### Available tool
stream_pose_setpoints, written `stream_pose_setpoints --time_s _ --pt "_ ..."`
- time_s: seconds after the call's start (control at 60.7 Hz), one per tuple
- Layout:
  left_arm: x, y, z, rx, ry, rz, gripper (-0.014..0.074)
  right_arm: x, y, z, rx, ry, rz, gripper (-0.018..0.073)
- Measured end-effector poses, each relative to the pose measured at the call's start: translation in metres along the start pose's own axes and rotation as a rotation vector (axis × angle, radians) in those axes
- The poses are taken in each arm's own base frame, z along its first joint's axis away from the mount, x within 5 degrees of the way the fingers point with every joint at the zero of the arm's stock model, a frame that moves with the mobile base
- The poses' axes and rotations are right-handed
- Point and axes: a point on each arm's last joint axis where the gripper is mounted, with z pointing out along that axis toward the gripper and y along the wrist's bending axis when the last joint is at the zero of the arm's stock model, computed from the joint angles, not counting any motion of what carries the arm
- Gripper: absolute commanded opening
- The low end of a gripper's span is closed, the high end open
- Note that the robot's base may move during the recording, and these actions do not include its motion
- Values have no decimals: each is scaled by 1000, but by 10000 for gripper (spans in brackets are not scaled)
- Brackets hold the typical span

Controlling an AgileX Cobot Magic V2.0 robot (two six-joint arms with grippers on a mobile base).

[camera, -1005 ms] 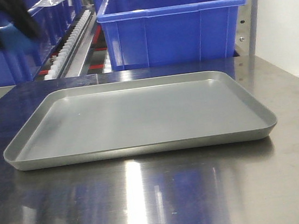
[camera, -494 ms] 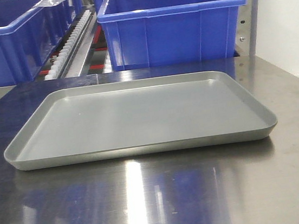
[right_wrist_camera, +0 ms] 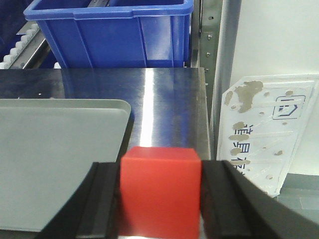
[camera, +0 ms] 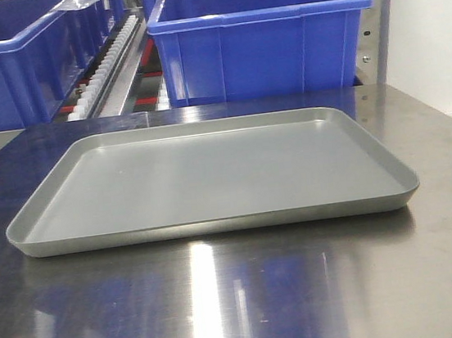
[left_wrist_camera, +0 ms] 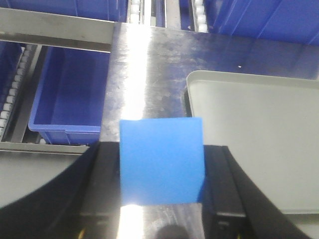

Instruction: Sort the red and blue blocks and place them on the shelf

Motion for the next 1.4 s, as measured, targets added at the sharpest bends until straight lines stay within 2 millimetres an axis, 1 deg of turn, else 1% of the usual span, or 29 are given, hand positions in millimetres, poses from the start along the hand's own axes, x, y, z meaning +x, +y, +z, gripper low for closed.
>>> stream_pose_setpoints --time_s 0.231,1.401 --pt "8 2 0 -3 -6 9 127 0 0 0 0 0 0 60" --pt "7 3 -1 -12 -13 27 127 0 0 0 0 0 0 60"
